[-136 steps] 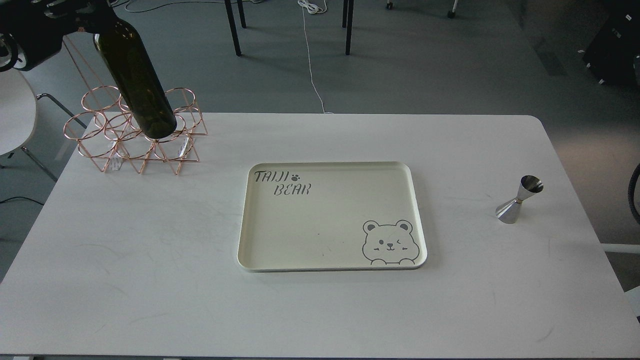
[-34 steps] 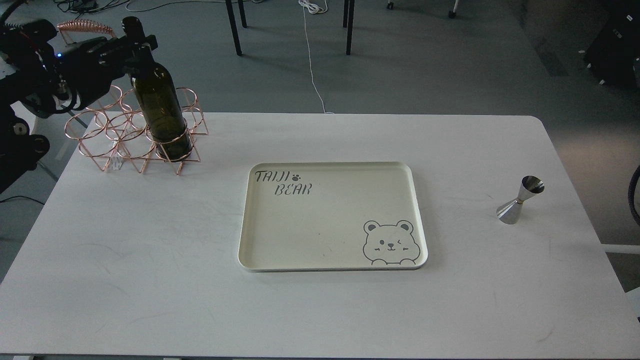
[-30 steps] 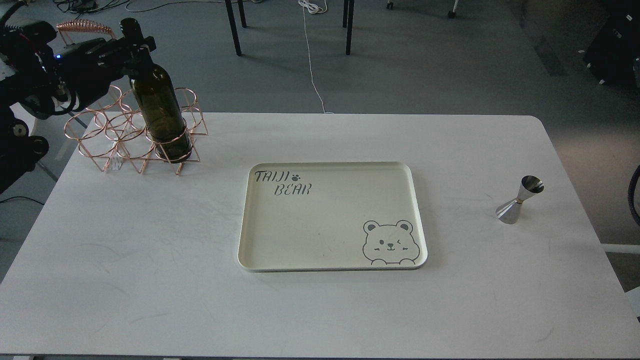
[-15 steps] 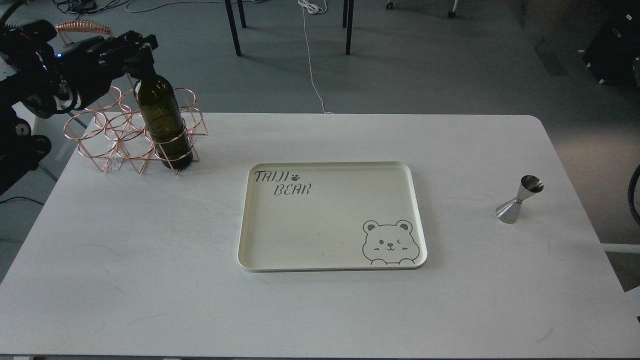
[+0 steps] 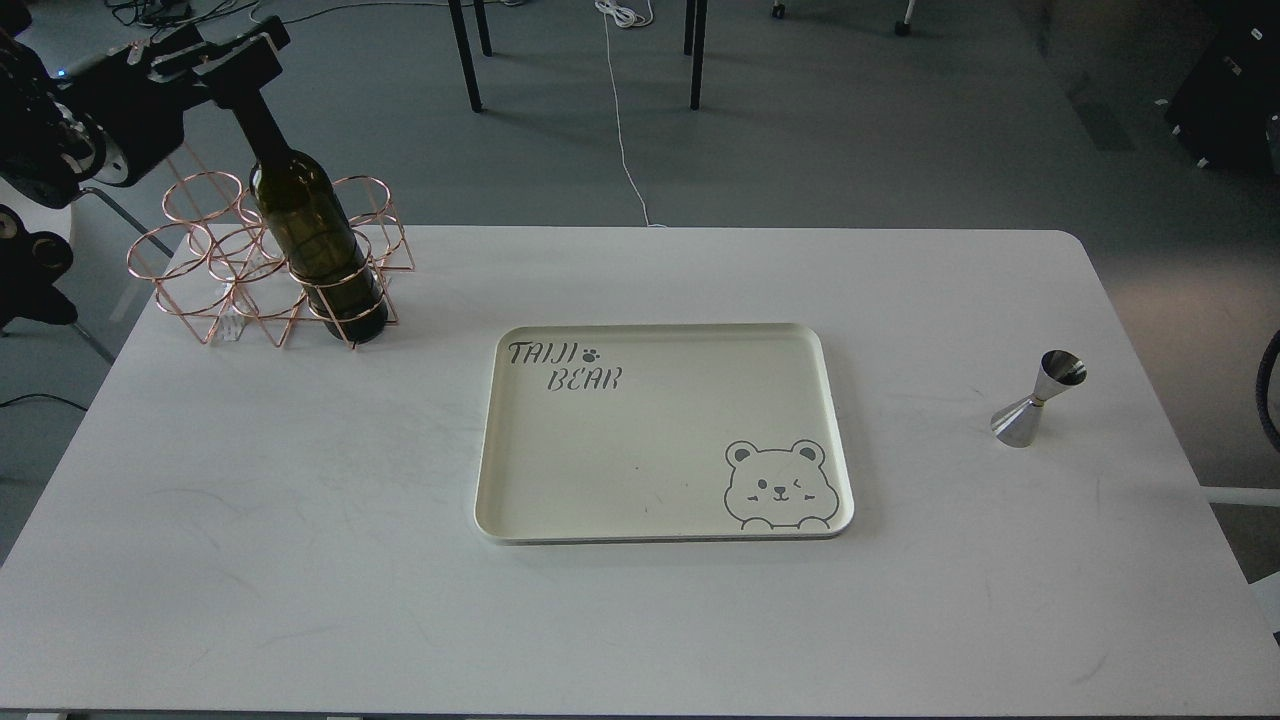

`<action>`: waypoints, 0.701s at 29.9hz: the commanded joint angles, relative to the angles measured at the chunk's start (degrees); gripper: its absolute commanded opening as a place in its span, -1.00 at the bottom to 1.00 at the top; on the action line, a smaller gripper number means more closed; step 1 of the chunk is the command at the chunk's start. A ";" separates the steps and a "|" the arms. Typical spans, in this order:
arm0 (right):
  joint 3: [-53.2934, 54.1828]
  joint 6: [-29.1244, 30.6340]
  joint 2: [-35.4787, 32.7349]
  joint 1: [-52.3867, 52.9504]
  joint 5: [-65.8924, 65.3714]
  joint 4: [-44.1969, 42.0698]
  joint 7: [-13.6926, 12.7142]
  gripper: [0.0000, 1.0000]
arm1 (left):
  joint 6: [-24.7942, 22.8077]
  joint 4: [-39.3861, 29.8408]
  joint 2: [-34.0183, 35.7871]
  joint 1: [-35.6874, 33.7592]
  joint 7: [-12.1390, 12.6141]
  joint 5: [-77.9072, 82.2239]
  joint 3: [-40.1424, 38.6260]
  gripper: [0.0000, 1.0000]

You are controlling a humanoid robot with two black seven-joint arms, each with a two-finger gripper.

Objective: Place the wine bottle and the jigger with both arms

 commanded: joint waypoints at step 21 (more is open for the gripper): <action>0.79 0.00 -0.07 -1.72 0.17 -5.71 -0.01 0.99 | -18.48 16.83 5.10 -1.29 0.42 -91.29 0.34 0.96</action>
